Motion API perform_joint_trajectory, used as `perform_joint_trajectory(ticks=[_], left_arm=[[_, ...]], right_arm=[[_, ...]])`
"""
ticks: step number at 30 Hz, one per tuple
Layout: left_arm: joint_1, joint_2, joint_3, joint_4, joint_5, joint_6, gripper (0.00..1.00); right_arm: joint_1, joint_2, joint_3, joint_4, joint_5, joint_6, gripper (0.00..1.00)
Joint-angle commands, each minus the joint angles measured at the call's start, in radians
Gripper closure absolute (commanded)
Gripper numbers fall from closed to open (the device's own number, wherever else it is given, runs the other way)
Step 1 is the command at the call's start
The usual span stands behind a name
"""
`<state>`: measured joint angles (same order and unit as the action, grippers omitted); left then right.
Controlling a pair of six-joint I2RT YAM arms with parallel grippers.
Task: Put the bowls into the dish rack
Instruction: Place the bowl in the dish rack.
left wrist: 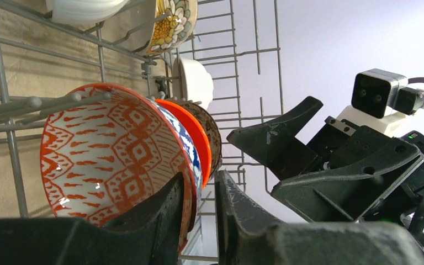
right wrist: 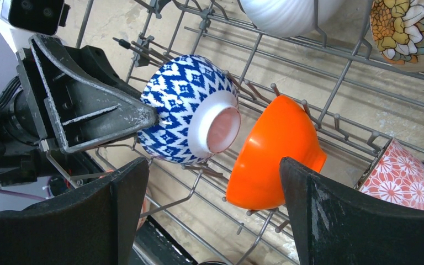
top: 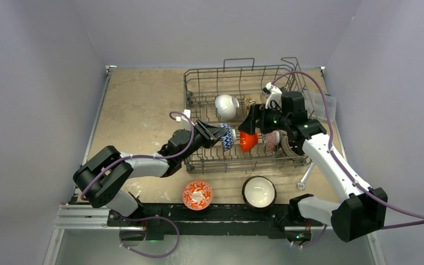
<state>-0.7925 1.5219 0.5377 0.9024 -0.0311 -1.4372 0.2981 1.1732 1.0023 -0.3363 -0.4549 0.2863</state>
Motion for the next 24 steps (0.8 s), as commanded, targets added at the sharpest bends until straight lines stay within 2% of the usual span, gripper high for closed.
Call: perform_joint_trajectory(ticks=[1, 4, 7, 9, 10, 11, 19, 24], left_arm=[[-0.007, 0.003, 0.017, -0.053, 0.026, 0.006, 0.7], [-0.007, -0.02, 0.039, -0.11, 0.023, 0.031, 0.59], [-0.008, -0.074, 0.086, -0.245, -0.007, 0.087, 0.49], [-0.009, -0.119, 0.127, -0.37, -0.045, 0.139, 0.36], [-0.01, -0.139, 0.148, -0.436, -0.07, 0.163, 0.24], [-0.009, -0.159, 0.166, -0.489, -0.098, 0.191, 0.19], [-0.009, -0.259, 0.294, -0.757, -0.166, 0.409, 0.17], [-0.009, -0.33, 0.373, -0.963, -0.282, 0.527, 0.17]], right_arm=[[0.001, 0.0, 0.032, 0.006, -0.003, -0.021, 0.1], [0.001, 0.001, 0.034, 0.002, -0.004, -0.023, 0.1], [0.001, 0.001, 0.037, -0.003, -0.005, -0.027, 0.1], [0.002, -0.001, 0.041, -0.008, -0.002, -0.027, 0.1], [0.002, -0.002, 0.044, -0.008, -0.002, -0.028, 0.1], [0.001, -0.002, 0.048, -0.011, 0.0, -0.029, 0.09], [0.036, 0.018, 0.089, -0.029, 0.036, -0.041, 0.09], [0.122, 0.063, 0.147, -0.059, 0.151, -0.041, 0.12]])
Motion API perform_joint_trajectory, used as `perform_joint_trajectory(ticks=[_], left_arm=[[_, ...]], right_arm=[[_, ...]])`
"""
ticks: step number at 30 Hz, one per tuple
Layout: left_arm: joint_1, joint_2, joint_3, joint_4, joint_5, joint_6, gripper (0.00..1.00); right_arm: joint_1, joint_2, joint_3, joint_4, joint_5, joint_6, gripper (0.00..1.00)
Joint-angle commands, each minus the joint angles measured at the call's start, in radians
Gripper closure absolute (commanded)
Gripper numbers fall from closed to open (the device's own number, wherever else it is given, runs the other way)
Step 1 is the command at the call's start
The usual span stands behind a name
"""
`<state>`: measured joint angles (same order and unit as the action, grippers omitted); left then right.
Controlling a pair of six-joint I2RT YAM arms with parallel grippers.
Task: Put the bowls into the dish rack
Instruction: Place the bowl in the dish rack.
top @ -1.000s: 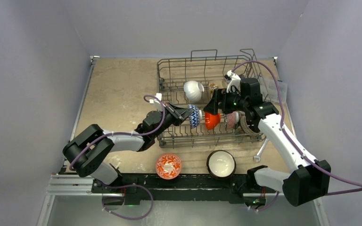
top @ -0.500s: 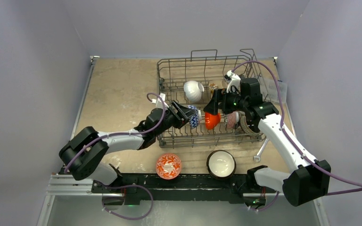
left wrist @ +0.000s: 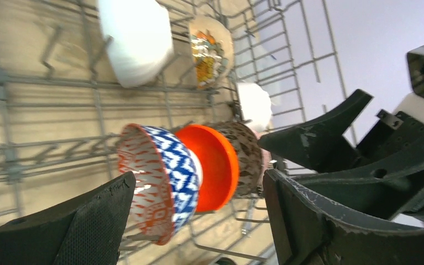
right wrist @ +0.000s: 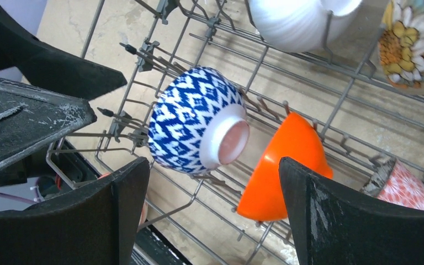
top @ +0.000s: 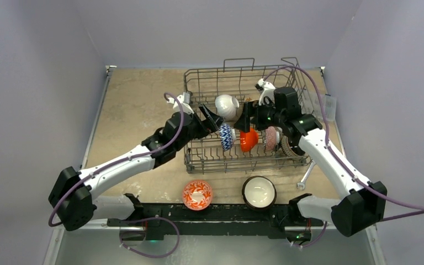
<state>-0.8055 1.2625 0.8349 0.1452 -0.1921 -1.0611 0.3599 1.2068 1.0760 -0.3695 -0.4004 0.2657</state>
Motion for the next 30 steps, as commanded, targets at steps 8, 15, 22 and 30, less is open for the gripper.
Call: perform_joint_trajectory(ticks=[8, 15, 22, 30], left_arm=[[0.005, -0.231, 0.1, -0.399, -0.326, 0.258, 0.17], [0.006, -0.31, 0.036, -0.385, -0.335, 0.245, 0.16], [0.005, -0.31, 0.018, -0.393, -0.325, 0.234, 0.16], [0.006, -0.308, 0.005, -0.383, -0.314, 0.222, 0.16]], right_arm=[[0.231, 0.127, 0.147, -0.05, 0.302, -0.027, 0.14], [0.308, 0.197, 0.158, -0.064, 0.453, -0.018, 0.14], [0.33, 0.245, 0.149, -0.05, 0.451, -0.012, 0.2], [0.329, 0.246, 0.113, -0.062, 0.468, 0.001, 0.35]])
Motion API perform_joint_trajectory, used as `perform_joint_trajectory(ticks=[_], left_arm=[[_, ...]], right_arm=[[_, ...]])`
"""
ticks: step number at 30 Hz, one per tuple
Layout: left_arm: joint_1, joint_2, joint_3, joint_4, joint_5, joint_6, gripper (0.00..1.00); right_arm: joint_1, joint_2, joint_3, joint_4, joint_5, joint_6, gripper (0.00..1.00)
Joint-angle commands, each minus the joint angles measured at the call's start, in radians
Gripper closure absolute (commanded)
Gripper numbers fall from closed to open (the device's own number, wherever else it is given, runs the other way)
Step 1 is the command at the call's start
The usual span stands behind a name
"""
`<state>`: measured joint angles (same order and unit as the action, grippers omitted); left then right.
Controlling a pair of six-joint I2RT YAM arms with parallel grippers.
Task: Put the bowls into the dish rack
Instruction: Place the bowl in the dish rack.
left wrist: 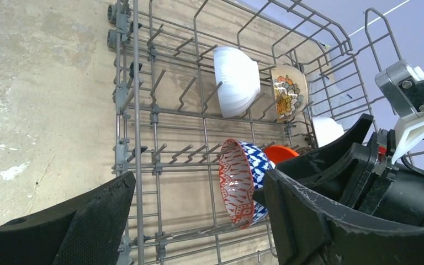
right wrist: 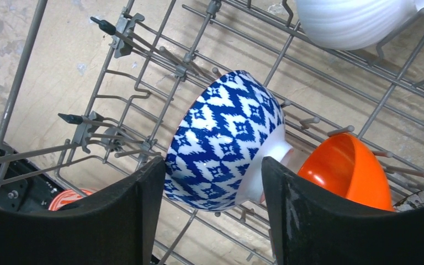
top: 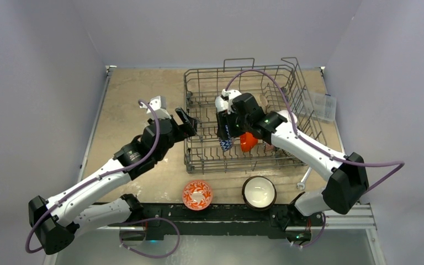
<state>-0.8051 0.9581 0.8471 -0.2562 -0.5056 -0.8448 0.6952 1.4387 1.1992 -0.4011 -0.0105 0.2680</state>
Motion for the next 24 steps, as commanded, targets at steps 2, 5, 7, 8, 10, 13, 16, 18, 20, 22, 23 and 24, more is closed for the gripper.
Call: perform_joint_trajectory(ticks=[2, 5, 7, 8, 10, 13, 16, 18, 20, 22, 23, 24], left_arm=[[0.005, -0.005, -0.008, 0.017, 0.001, 0.005, 0.16], [0.005, -0.007, -0.009, 0.016, 0.001, 0.001, 0.16], [0.005, -0.009, -0.008, 0.011, 0.0, -0.002, 0.16], [0.004, -0.011, -0.008, 0.008, -0.002, -0.002, 0.16], [0.005, -0.017, -0.006, 0.006, -0.006, -0.001, 0.16], [0.004, -0.03, -0.004, 0.002, -0.014, 0.004, 0.16], [0.004, -0.042, 0.002, -0.009, -0.022, 0.008, 0.16], [0.004, -0.05, 0.007, -0.016, -0.027, 0.009, 0.16], [0.005, -0.056, 0.01, -0.022, -0.032, 0.015, 0.16], [0.005, -0.065, 0.013, -0.029, -0.038, 0.021, 0.16], [0.005, -0.07, 0.015, -0.035, -0.041, 0.024, 0.16], [0.004, -0.076, 0.017, -0.039, -0.044, 0.03, 0.16]], right_arm=[[-0.006, 0.008, -0.02, -0.037, 0.088, 0.004, 0.43], [-0.006, -0.003, -0.027, -0.047, 0.11, 0.011, 0.46], [-0.006, -0.007, -0.032, -0.057, 0.12, 0.014, 0.46], [-0.006, -0.008, -0.036, -0.066, 0.13, 0.015, 0.46], [-0.006, -0.014, -0.051, -0.071, 0.135, 0.02, 0.46], [-0.006, -0.021, -0.074, -0.067, 0.126, 0.021, 0.47], [-0.006, -0.025, -0.095, -0.07, 0.131, 0.028, 0.5], [-0.006, -0.029, -0.104, -0.067, 0.129, 0.032, 0.51], [-0.006, -0.029, -0.107, -0.067, 0.127, 0.034, 0.52], [-0.006, -0.03, -0.105, -0.067, 0.123, 0.033, 0.53], [-0.005, -0.034, -0.105, -0.067, 0.119, 0.03, 0.53], [-0.006, -0.037, -0.101, -0.066, 0.118, 0.029, 0.52]])
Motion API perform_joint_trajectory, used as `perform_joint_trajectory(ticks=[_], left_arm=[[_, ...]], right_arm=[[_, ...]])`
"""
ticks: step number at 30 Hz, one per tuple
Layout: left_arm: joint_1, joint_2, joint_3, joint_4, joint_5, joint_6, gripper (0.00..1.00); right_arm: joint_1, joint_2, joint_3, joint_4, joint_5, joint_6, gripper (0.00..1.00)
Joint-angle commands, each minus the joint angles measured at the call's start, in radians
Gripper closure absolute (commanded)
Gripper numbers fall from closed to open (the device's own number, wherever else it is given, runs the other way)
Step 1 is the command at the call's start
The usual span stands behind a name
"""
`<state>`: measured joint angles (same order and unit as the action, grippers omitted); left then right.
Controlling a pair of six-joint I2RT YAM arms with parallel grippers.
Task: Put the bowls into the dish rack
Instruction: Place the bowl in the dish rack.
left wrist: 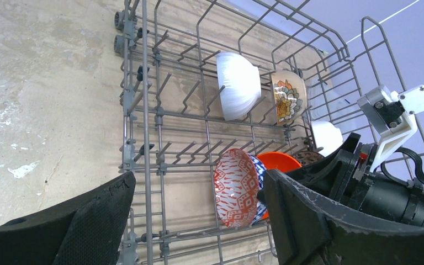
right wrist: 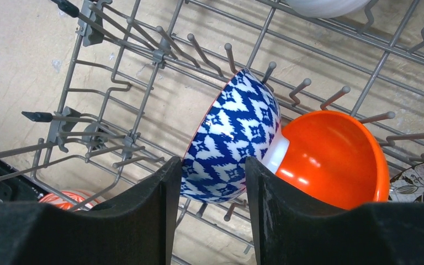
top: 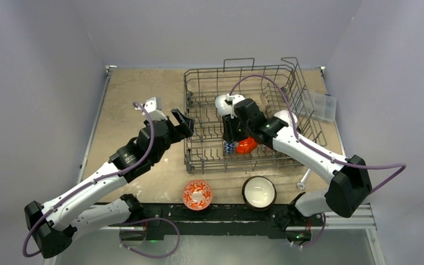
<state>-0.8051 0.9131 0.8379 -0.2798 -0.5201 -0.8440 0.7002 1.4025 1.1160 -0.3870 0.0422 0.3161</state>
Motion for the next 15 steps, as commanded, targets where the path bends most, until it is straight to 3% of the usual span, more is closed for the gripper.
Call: perform_joint_trajectory(ticks=[1, 12, 15], left_arm=[[0.005, -0.037, 0.026, -0.017, -0.032, 0.035, 0.16], [0.005, -0.128, 0.022, -0.047, -0.05, 0.147, 0.16], [0.005, -0.144, 0.017, -0.004, 0.053, 0.228, 0.17]], right_arm=[[-0.011, -0.004, -0.014, -0.079, 0.063, -0.02, 0.51], [-0.013, -0.067, 0.067, -0.072, -0.033, 0.008, 0.25], [-0.032, -0.09, 0.054, -0.056, -0.072, 0.018, 0.23]])
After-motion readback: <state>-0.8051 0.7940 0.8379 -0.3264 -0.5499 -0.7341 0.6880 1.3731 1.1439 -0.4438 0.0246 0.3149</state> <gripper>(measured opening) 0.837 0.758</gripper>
